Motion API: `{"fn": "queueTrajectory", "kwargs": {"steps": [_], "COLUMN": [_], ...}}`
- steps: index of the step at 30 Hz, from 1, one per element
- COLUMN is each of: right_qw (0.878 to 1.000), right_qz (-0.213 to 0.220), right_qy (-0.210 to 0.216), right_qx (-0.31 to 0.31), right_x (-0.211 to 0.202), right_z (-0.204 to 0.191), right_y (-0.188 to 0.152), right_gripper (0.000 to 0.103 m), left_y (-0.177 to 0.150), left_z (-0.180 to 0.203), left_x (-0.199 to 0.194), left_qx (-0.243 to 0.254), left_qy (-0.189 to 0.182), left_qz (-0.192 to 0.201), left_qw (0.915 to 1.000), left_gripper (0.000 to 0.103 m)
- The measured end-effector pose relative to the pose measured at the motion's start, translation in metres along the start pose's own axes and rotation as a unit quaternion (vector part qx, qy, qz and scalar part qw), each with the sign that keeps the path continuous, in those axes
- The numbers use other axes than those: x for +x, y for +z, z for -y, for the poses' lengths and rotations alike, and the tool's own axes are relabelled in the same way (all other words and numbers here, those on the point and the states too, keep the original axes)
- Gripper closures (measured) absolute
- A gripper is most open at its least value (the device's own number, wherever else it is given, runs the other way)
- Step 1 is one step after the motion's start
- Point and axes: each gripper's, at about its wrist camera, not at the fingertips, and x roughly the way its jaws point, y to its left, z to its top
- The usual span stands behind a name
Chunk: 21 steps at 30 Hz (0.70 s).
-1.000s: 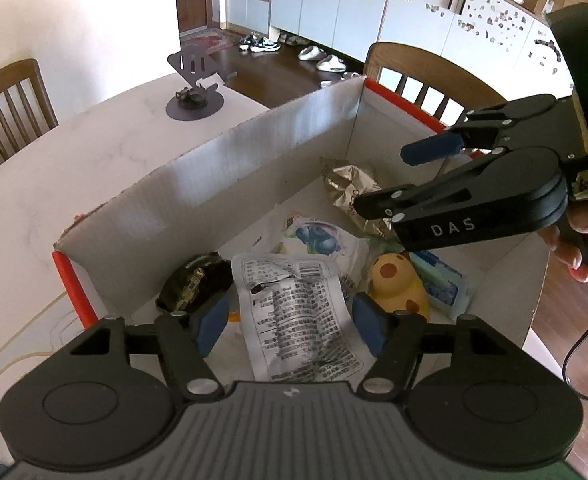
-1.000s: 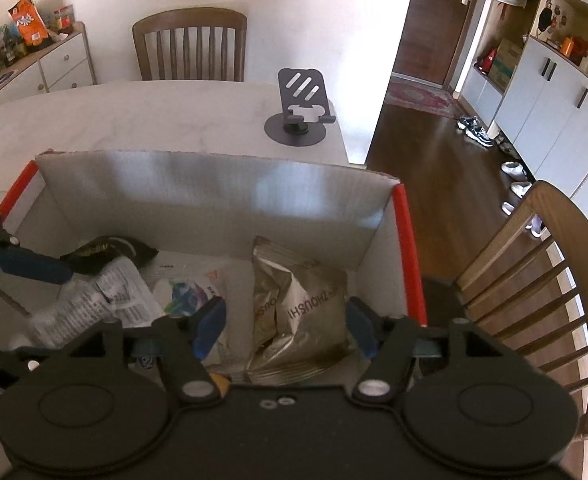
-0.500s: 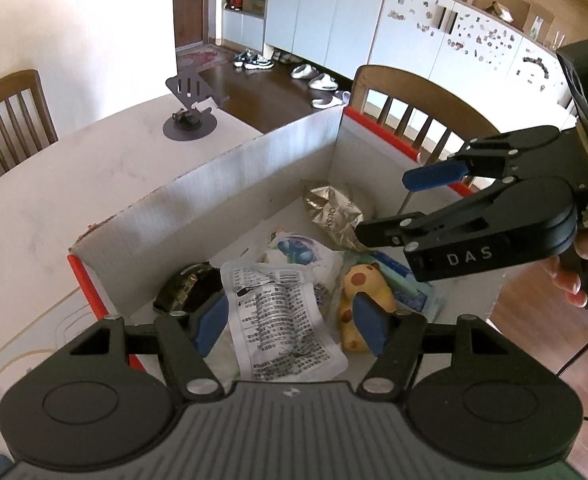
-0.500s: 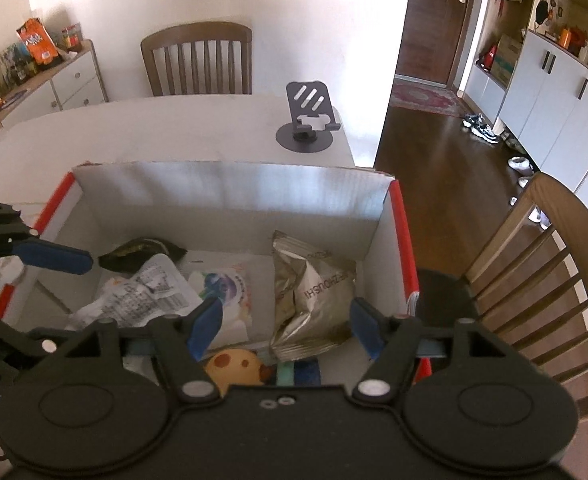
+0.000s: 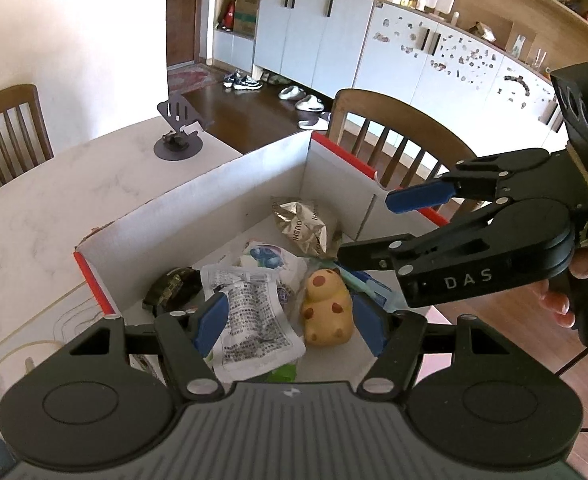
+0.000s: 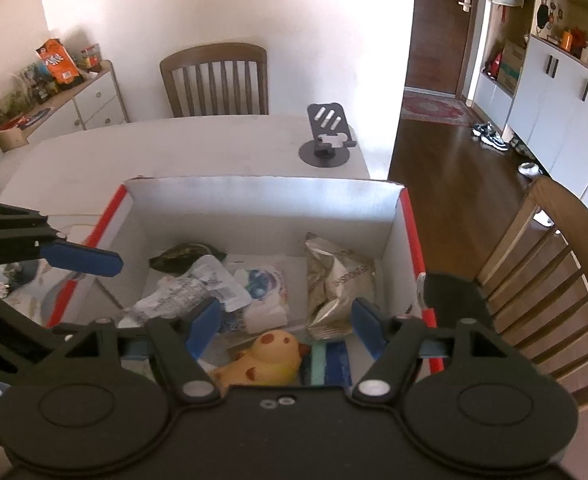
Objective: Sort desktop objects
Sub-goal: 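Withdraw both tools from the shoebox back toward the lazy susan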
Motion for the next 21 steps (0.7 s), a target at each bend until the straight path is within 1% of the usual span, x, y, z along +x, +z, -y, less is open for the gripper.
{"fn": "queueTrajectory", "kwargs": {"steps": [8,11,14,17,19,21], "right_qw": [1.0,1.0,1.0,0.999,0.999,0.999], "right_qz": [0.018,0.022,0.024,0.026,0.03,0.033], "right_qy": [0.01,0.007,0.005,0.001,0.0,-0.008], "right_qx": [0.009,0.011,0.015,0.019,0.025,0.03], "right_x": [-0.023,-0.029,-0.033,-0.037,-0.041,-0.045], "right_z": [-0.012,-0.018,-0.025,-0.031,-0.034,-0.036], "right_y": [-0.004,-0.007,-0.01,-0.014,-0.016,-0.018], "right_gripper": [0.028,0.024,0.02,0.018,0.016,0.015], "left_y": [-0.011,-0.016,-0.02,-0.025,-0.028,-0.031], "left_z": [0.0,-0.001,-0.004,-0.007,-0.008,-0.009], "left_x": [-0.021,-0.028,-0.037,-0.043,-0.047,-0.05], "left_qx": [0.0,0.005,0.007,0.004,0.006,0.005], "left_qy": [-0.006,-0.003,0.001,-0.004,-0.003,-0.006], "left_qz": [0.011,0.017,0.024,0.026,0.028,0.028], "left_qw": [0.9999,0.9998,0.9997,0.9996,0.9996,0.9996], "left_gripper": [0.035,0.028,0.027,0.022,0.021,0.018]}}
